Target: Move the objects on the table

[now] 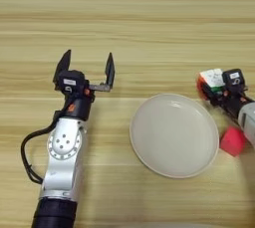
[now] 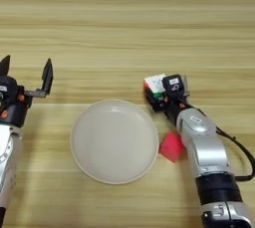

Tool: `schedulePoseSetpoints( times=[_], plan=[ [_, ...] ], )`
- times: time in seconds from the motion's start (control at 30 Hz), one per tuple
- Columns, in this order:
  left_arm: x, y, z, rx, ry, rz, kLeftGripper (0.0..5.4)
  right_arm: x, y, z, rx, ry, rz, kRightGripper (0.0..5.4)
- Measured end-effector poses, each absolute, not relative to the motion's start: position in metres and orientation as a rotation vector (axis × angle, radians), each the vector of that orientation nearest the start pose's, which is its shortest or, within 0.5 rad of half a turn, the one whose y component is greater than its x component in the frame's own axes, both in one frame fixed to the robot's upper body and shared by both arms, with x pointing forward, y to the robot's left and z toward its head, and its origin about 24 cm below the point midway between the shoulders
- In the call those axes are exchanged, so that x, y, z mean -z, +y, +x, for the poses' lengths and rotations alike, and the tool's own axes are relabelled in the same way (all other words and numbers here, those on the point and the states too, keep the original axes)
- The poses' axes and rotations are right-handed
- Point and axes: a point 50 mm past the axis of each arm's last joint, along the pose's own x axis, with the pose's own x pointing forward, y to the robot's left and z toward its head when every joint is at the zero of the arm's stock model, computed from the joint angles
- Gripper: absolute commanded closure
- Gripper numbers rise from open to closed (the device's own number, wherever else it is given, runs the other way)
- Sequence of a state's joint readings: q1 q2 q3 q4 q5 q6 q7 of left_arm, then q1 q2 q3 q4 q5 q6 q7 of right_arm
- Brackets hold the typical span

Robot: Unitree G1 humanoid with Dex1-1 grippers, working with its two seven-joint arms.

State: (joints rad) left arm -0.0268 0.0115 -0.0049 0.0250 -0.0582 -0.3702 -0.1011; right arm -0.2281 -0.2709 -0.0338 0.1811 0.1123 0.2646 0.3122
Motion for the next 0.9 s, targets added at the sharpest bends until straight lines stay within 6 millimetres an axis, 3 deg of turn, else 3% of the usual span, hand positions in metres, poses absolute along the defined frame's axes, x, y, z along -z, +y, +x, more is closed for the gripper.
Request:
schedulePoseSetpoints(
  times=[0.3,0.47,0.67,0.9],
  plan=[
    [-0.077,0.144,0.252,0.111,-0.373,-0.026,0.00,-0.080,-0.192,0.295,-0.327,0.098,-0.197,2.07],
    [-0.077,0.141,0.252,0.137,-0.373,-0.023,0.00,-0.117,-0.187,0.288,-0.464,-0.012,-0.260,2.07],
    [-0.080,0.140,0.252,0.196,-0.386,-0.007,0.00,-0.140,-0.183,0.278,-0.618,-0.062,-0.290,2.07],
    [-0.092,0.142,0.250,0.293,-0.431,0.003,0.00,-0.152,-0.180,0.268,-0.761,-0.078,-0.321,2.07]
  ],
)
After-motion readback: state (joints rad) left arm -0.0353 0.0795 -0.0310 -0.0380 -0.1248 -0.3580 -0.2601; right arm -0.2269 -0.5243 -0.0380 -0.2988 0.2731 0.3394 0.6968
